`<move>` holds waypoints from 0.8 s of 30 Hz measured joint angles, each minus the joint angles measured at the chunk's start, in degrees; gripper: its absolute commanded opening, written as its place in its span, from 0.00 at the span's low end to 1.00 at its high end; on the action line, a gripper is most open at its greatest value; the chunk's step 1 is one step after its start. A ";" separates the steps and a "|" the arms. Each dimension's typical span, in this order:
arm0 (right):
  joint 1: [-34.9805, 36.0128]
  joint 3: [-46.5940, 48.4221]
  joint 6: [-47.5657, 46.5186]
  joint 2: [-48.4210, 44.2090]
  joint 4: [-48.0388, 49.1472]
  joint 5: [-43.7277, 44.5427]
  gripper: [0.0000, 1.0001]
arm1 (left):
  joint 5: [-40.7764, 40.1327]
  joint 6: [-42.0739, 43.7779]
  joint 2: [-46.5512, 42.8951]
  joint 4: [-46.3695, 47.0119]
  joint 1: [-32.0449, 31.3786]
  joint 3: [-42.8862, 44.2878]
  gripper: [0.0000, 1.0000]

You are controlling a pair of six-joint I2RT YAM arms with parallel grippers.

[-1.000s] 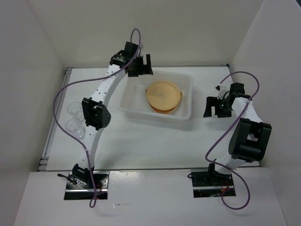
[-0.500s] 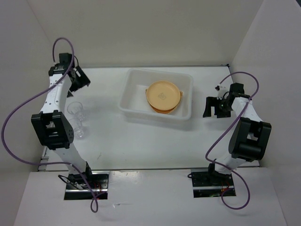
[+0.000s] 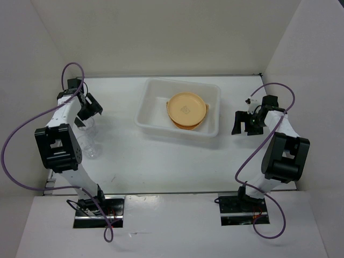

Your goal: Place the mixed dishes into the plastic bin

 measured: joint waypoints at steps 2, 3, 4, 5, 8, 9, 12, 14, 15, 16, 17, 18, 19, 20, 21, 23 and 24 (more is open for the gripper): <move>0.00 0.00 0.00 0.00 0.00 0.00 0.98 | 0.00 0.09 0.07 1.36 0.11 -0.66 0.99; 0.00 0.00 0.00 0.00 0.00 0.00 0.98 | 0.02 0.17 0.24 1.95 0.11 -0.96 0.97; 0.00 0.00 0.00 0.00 0.00 0.00 0.98 | 0.04 0.28 0.57 2.38 0.13 -1.14 0.96; 0.00 0.00 0.00 0.00 0.00 0.00 0.98 | 0.11 0.50 1.03 2.75 0.22 -1.22 0.93; 0.00 0.00 0.00 0.00 0.00 0.02 0.98 | 0.68 1.53 2.71 4.07 0.28 -1.46 0.77; 0.00 0.00 0.00 0.00 0.00 0.04 0.98 | 1.09 1.68 3.28 4.48 0.37 -1.70 0.68; 0.00 0.00 0.00 0.00 0.00 0.04 0.98 | 1.95 2.67 4.48 5.18 0.72 -2.14 0.54; 0.00 0.00 0.00 0.00 0.00 0.04 0.98 | 2.64 3.06 5.29 5.81 1.01 -2.14 0.36; 0.00 0.00 0.00 0.00 0.00 0.04 0.98 | 2.95 2.97 5.68 6.01 1.11 -2.10 0.23; 0.00 0.00 0.00 0.00 0.00 0.04 0.98 | 3.13 3.04 6.08 6.03 1.20 -1.92 0.06; 0.00 0.00 0.00 0.00 0.00 0.02 0.98 | 2.91 3.74 6.56 6.03 1.29 -1.40 0.00; 0.00 0.00 0.00 0.00 0.00 0.04 0.98 | 2.10 4.22 6.58 5.22 1.25 -0.28 0.00; 0.00 0.00 0.00 0.00 -0.02 0.04 0.98 | 2.84 4.20 6.54 5.90 1.31 0.46 0.00; 0.00 0.00 0.00 0.00 -0.02 0.02 0.98 | 2.71 4.26 6.62 6.43 1.38 1.22 0.00; 0.00 0.00 0.00 0.00 0.00 0.04 0.98 | 2.58 4.17 6.71 6.88 1.40 1.73 0.00; 0.00 0.00 0.00 0.00 -0.02 0.04 0.98 | 1.68 3.65 6.45 6.84 1.38 2.29 0.00; 0.00 0.00 0.00 0.00 0.00 0.04 0.98 | 1.20 2.69 6.01 7.08 1.38 2.45 0.00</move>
